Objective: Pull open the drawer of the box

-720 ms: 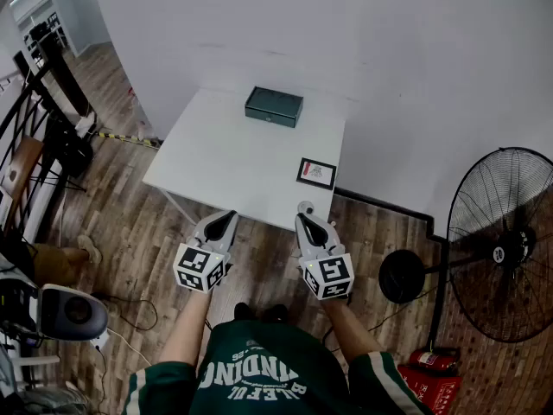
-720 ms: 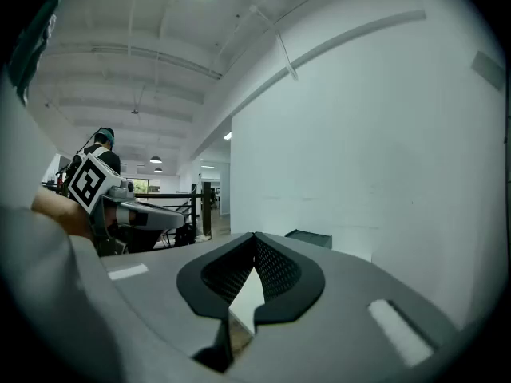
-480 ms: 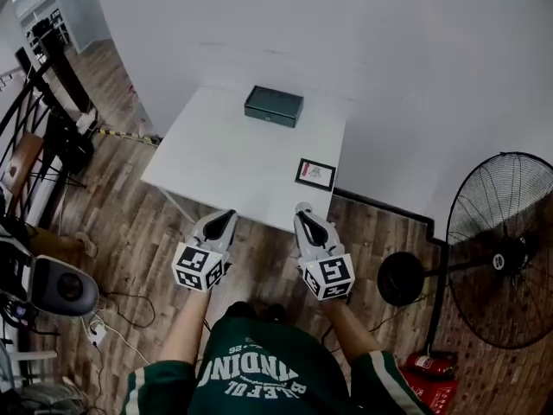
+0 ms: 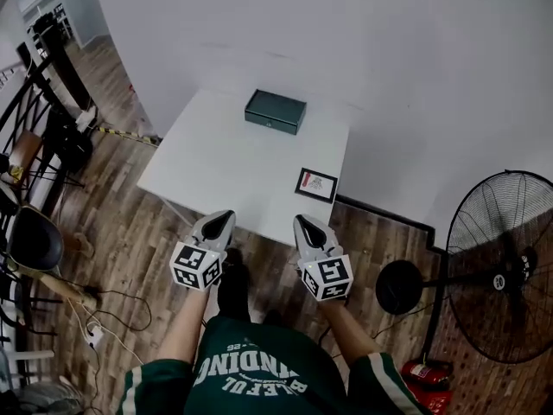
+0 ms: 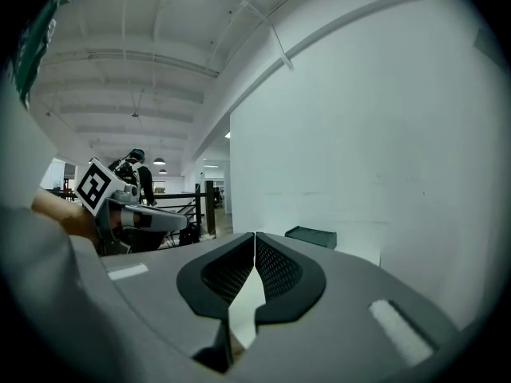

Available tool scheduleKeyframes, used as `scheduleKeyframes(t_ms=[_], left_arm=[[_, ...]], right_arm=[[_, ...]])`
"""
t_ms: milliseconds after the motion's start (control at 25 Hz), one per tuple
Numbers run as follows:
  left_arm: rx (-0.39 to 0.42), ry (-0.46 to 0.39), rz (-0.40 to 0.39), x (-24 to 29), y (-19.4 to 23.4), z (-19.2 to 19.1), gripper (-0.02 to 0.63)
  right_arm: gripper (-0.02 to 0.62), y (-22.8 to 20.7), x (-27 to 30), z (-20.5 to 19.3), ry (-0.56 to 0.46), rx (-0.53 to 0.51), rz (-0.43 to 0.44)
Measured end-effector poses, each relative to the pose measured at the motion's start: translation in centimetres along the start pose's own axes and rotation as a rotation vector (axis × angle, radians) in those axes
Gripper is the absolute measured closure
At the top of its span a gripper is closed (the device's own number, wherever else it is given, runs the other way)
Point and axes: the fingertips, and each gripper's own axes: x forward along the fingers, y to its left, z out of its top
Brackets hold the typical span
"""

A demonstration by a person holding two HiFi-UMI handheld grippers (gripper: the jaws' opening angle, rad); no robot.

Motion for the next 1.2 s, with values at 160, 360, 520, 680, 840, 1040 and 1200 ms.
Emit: scheduleKeyframes(t_ms=[160,360,520,680,840,1040,1200], left_arm=[[-0.014,0.007,-0.022,3.4,2.5,0.4,0.554],[0.004,0.021,-0.068,8.4,6.8,1.6,0.554],[-0.008,0.04,-0.121,13.3,10.3,2.6,0.554],[-0.015,0.072,-0.185,17.8,13.6,3.2,0.554],[-0.014,0.095,-0.243,21.9,16.8,3.9,0.554],[-0.014,0.116,-0.306,25.4,19.5,4.2,0.554],[-0.023,0.122,-0.329,27.1,20.2,4.3,0.554]], right_arm=[[0.594,-2.0,3.1,-0.4,0.022,0.007,-0.03],[0.594,-4.2,8.5,0.1,0.03,0.024,-0.079],[0.594,-6.2,13.2,0.6,0.051,0.034,-0.121],[0.594,-8.4,17.7,1.0,0.069,0.052,-0.185],[0.594,-10.5,22.1,1.4,0.08,0.067,-0.248],[0.594,-12.1,25.5,1.8,0.08,0.079,-0.321],[0.594,-13.0,26.5,1.8,0.081,0.092,-0.354]])
